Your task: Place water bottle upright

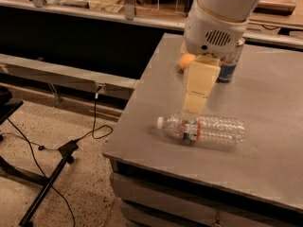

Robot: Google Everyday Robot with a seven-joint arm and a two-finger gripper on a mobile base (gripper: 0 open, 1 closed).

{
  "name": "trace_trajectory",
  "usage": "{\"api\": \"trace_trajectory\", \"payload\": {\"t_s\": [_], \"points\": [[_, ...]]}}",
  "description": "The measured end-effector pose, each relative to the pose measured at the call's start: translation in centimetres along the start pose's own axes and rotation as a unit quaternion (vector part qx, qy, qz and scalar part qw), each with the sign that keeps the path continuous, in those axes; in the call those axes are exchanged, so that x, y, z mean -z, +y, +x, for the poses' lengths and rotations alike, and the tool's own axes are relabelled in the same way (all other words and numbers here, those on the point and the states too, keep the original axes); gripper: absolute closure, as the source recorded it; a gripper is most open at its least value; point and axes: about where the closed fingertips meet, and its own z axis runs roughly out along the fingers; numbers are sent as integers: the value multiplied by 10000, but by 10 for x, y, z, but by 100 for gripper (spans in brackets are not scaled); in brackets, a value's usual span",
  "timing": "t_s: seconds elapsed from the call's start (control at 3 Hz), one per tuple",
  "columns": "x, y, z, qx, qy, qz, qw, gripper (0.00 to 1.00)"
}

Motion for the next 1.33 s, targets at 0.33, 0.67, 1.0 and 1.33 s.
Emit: {"api": "trace_trajectory", "payload": {"t_s": [0.33,0.67,1.0,1.33], "points": [[-23,6,-21,-93,-18,-190,9998,0],[-52,17,-23,-221,134,-155,9995,0],[-86,24,-8,-442,540,-123,9975,0],[-114,29,7,-598,884,-208,9941,0]]}}
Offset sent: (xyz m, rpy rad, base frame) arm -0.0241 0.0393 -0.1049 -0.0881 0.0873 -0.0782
